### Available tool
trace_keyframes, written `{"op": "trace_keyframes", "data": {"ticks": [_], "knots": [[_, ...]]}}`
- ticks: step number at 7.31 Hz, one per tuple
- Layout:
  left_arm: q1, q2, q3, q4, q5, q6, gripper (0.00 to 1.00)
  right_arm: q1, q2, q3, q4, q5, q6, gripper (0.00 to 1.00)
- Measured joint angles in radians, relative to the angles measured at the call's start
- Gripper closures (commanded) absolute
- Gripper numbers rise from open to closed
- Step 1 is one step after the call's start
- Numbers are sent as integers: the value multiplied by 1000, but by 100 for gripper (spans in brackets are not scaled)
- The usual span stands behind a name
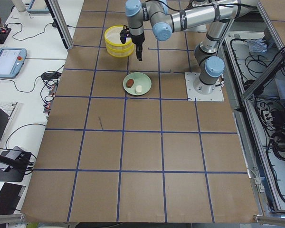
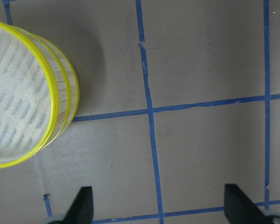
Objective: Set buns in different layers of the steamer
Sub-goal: 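Lower left gripper to white bun while right gripper approaches steamer, then grasp white bun with left gripper while right gripper grips top tier rim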
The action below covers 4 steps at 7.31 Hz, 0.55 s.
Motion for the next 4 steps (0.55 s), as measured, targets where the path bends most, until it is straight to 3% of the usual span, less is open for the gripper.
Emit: {"op": "trace_keyframes", "data": {"ticks": [4], "knots": [[27, -181, -86, 276, 58, 157, 0, 94, 201, 30, -276, 25, 109, 12]]}}
